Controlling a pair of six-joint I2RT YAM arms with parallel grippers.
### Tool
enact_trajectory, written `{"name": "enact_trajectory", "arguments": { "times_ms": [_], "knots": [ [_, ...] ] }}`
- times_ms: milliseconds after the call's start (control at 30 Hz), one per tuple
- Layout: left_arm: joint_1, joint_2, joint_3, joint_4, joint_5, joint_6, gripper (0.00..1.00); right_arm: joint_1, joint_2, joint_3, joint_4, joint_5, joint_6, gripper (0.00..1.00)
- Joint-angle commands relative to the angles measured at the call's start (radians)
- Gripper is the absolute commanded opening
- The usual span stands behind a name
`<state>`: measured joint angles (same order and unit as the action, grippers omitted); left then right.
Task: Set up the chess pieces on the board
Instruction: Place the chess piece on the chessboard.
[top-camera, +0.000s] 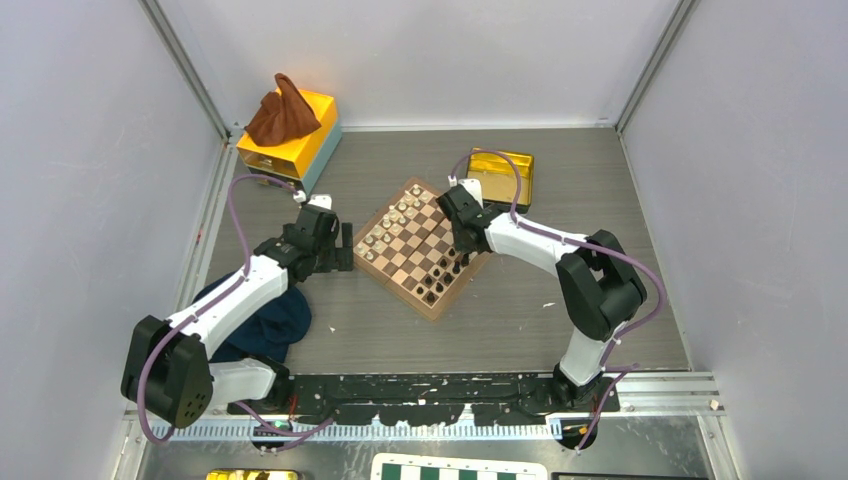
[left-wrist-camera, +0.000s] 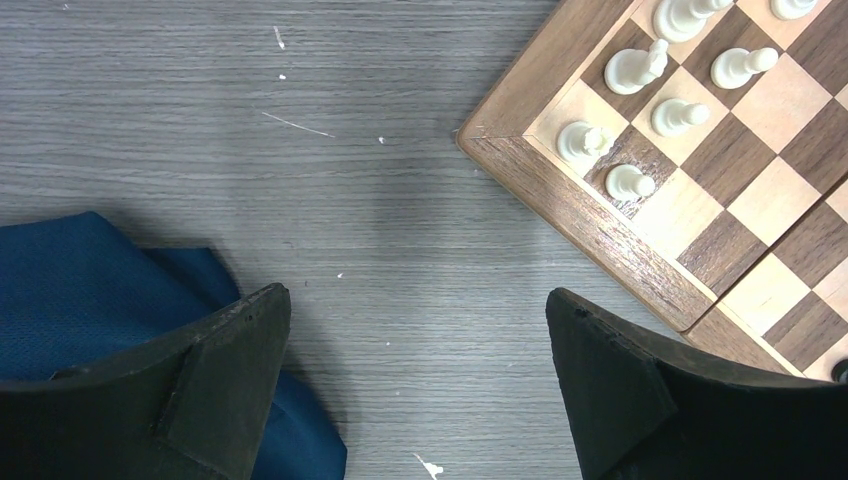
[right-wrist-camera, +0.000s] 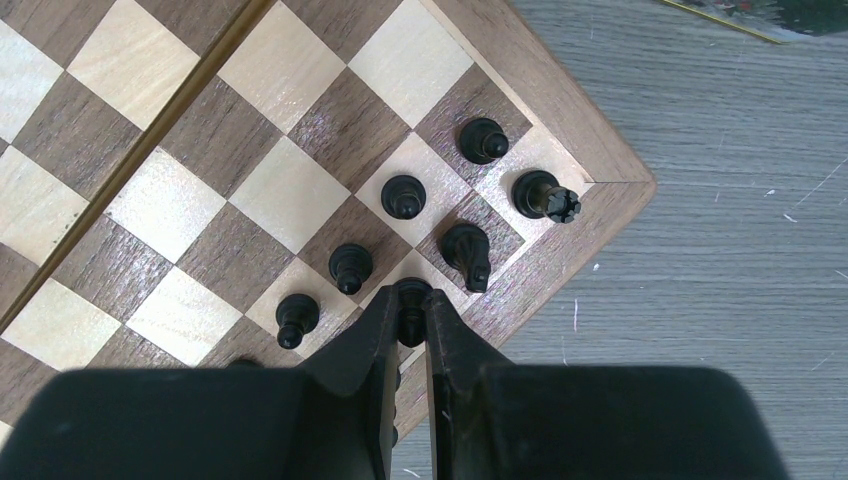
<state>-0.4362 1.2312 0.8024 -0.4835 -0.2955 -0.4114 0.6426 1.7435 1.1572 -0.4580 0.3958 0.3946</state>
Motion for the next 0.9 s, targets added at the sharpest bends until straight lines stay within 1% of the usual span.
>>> {"name": "enact_trajectory", "arguments": {
  "times_ms": [0,100,333,867],
  "knots": [
    [0.004,0.001,0.044,0.032,-0.016,0.002,1.0,0.006,0.008,0.027,-0.007,0.008,-0.005,0.16],
    [0.004,0.001,0.044,0.031,-0.016,0.002,1.0,0.005,0.007,0.027,-0.009,0.009,-0.004,0.2],
    [0.004,-0.001,0.044,0.032,-0.014,0.002,1.0,0.007,0.001,0.023,-0.013,0.012,-0.003,0.25],
    [0.004,-0.002,0.043,0.031,-0.011,0.003,1.0,0.007,-0.013,0.032,-0.019,0.015,-0.006,0.27]
  ]
}}
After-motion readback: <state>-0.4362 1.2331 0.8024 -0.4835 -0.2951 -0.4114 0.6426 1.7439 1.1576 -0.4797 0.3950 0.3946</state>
